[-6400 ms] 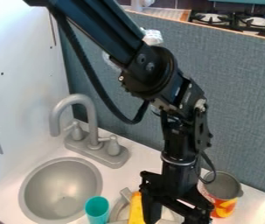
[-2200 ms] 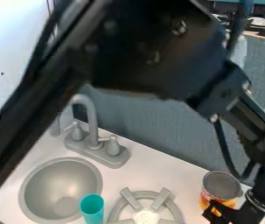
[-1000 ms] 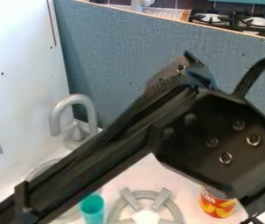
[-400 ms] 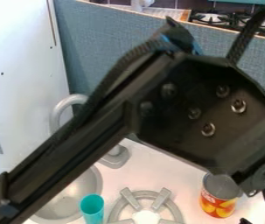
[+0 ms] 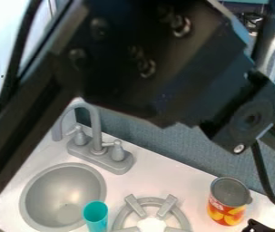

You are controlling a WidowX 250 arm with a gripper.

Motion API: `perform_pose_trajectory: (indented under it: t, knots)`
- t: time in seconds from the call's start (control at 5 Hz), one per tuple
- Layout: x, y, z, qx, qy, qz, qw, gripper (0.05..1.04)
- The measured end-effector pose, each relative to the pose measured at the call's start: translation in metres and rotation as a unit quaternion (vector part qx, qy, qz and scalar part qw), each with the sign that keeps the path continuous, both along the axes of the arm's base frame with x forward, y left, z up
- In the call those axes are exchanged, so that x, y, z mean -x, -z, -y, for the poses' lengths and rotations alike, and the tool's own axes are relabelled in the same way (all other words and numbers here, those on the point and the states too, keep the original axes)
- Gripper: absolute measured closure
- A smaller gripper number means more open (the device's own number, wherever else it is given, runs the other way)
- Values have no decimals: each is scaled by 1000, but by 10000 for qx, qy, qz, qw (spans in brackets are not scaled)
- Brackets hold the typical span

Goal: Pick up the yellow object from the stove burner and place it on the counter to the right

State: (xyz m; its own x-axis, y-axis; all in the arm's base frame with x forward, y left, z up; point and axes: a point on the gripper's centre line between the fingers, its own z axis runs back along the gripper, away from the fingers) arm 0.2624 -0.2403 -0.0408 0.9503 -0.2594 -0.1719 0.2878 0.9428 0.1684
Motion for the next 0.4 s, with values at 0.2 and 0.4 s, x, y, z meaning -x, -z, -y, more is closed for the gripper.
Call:
perform_pose_trajectory:
  t: [0.2,0.4]
  knots:
    - [8,-10,-5,115,-112,147,9998,79]
    - [12,-14,-11,78,-195,172,9996,79]
